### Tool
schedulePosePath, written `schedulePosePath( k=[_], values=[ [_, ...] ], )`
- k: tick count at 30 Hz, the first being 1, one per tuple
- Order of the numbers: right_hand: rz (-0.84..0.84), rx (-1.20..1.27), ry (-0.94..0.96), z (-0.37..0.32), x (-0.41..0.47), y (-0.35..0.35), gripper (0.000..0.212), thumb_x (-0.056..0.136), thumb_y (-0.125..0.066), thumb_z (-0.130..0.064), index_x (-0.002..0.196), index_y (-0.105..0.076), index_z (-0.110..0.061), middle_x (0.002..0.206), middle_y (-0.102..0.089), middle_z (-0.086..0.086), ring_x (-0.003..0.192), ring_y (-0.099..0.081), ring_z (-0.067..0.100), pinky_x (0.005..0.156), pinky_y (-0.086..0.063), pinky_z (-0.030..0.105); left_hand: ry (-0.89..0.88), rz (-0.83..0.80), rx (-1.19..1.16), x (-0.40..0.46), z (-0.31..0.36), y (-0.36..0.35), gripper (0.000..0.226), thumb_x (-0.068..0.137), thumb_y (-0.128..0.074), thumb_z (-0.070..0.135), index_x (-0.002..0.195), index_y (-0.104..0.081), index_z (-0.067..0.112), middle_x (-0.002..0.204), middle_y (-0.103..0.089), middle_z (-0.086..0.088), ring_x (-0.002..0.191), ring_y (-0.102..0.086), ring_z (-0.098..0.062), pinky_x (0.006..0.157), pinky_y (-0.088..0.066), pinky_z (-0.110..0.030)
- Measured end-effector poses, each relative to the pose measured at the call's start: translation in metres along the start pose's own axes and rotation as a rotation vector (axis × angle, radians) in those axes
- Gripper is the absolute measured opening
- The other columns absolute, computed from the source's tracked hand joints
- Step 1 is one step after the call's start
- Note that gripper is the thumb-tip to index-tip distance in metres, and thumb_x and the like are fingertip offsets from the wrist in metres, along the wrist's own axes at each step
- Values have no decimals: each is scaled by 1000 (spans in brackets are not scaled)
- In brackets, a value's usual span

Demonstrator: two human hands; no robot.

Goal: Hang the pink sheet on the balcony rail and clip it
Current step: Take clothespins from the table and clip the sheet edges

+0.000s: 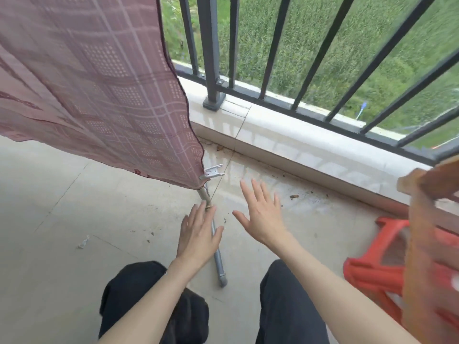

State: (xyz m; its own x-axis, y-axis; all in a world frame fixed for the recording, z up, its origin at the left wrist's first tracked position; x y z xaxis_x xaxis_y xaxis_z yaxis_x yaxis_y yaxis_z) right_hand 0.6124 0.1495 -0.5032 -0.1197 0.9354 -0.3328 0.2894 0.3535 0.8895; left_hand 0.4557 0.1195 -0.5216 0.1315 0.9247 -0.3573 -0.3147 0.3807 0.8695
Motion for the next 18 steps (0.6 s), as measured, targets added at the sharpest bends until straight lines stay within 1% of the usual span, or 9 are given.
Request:
schedulePosePath(
  k=[2, 6, 9, 12, 14, 16, 18],
  values=[
    [9, 7, -40, -11, -32, 33, 74, 91, -41, -52, 149, 0, -29, 159, -1, 4, 146, 1, 26, 115, -5, 52, -61, -61, 62, -24, 19, 33, 56, 95, -34, 41, 146, -17, 23, 157, -8, -5, 144, -3, -22, 116, -5, -42],
    [34, 42, -127, -34, -106, 114, 72, 92, -39, -52, 149, -3, -28, 159, -2, 6, 146, 2, 27, 115, -1, 53, -128, -118, 117, -82, 65, 107, 58, 95, -34, 42, 147, -10, 27, 157, -3, -3, 145, 2, -22, 115, -1, -45],
    [27, 108, -214, -49, -171, 169, 71, 92, -37, -52, 149, -3, -27, 159, 0, 6, 146, 2, 26, 115, -3, 53, -138, -152, 78, -138, 100, 157, 58, 95, -31, 43, 146, -9, 30, 157, -2, -1, 144, 1, -23, 115, -2, -47],
    [18, 173, -299, -58, -236, 209, 68, 93, -36, -51, 149, -4, -27, 159, -1, 4, 146, 1, 24, 115, -3, 52, -154, -184, 40, -197, 128, 193, 64, 86, -18, 50, 146, -13, 30, 157, -7, -1, 144, 0, -22, 115, -2, -45],
    [1, 193, -347, -58, -274, 225, 67, 95, -34, -49, 149, -2, -27, 159, 0, 3, 146, 3, 22, 116, -1, 50, -188, -215, 31, -228, 142, 204, 65, 86, -15, 52, 146, -16, 28, 157, -8, -1, 145, 0, -21, 115, -1, -43],
    [10, 191, -409, -50, -309, 236, 65, 96, -33, -47, 149, -1, -27, 159, -3, 3, 146, 1, 21, 116, -1, 48, -229, -253, 28, -250, 156, 206, 56, 94, -25, 46, 146, -17, 28, 157, -8, -1, 145, 0, -21, 116, -1, -42],
    [44, 189, -492, -37, -343, 243, 64, 96, -34, -45, 149, -4, -25, 159, -7, 3, 146, -1, 21, 117, -2, 48, -279, -278, 25, -264, 167, 203, 53, 96, -34, 39, 146, -18, 28, 157, -11, -2, 145, -2, -21, 116, -3, -41]
  ],
)
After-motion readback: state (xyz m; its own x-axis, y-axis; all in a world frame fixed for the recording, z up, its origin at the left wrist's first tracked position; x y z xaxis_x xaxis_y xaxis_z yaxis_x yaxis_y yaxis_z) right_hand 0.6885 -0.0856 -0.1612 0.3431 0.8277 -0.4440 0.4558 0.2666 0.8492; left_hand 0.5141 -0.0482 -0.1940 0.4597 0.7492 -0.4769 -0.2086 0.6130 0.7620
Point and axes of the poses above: each hand's wrist, its own x-axis towards the middle knuckle, its own y-axis out of the back of the hand, z = x × y, the point moved 4 cm from there along x, towards the middle knuckle
